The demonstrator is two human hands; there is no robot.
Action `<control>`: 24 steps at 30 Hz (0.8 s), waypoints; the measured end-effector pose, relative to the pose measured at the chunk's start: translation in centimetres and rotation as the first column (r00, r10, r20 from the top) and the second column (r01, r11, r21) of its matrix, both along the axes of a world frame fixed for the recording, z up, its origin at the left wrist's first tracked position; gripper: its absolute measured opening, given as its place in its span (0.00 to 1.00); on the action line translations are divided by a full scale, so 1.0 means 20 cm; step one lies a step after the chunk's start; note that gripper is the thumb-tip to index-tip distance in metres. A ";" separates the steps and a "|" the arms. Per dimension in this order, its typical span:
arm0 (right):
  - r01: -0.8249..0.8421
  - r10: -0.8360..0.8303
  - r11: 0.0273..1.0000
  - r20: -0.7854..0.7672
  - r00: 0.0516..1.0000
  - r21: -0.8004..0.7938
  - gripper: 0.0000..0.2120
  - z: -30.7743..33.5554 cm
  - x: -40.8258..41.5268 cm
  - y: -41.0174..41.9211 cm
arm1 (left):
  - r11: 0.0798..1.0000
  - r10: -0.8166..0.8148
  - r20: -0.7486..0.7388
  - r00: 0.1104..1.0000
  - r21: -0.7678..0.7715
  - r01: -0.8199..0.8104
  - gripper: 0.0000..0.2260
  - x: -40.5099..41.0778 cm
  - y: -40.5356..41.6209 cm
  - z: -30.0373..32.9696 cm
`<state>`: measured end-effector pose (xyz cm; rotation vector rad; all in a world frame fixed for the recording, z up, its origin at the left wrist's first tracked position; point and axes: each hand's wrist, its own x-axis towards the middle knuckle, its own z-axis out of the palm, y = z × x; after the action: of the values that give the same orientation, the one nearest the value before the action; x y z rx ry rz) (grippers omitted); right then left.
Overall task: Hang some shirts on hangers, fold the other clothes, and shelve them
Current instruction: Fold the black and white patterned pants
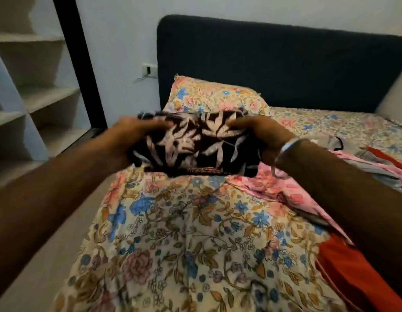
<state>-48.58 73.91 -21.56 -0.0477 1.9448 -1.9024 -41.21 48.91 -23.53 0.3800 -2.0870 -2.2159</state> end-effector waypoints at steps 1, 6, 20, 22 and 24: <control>0.036 -0.036 0.999 0.001 0.999 0.001 0.06 -0.02 -0.12 -0.04 | 1.000 0.001 0.006 1.000 -0.010 -0.001 0.16 -0.12 -0.03 0.02; 0.319 -0.222 0.867 -0.277 0.935 0.383 0.27 -0.47 -0.55 -0.12 | 0.818 0.324 0.080 0.943 -0.524 -0.237 0.26 -0.57 -0.23 -0.40; 0.434 0.349 0.483 -0.621 0.701 0.761 0.31 -1.02 -0.54 -0.15 | 0.273 -0.081 -0.169 0.982 -0.952 -0.141 0.28 -0.66 -0.05 -0.92; 0.384 0.375 0.434 -0.551 0.745 0.815 0.31 -1.01 -0.48 -0.13 | 0.252 -0.045 -0.103 0.994 -0.964 -0.089 0.28 -0.59 -0.03 -0.92; 0.273 0.413 0.384 -0.429 0.803 0.882 0.33 -1.01 -0.40 -0.09 | 0.207 -0.013 0.000 1.000 -0.978 0.003 0.29 -0.47 0.00 -0.95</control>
<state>-56.61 72.04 -41.68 -0.4500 3.1145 -0.4011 -50.71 48.85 -42.54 0.1959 -2.8965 -0.3927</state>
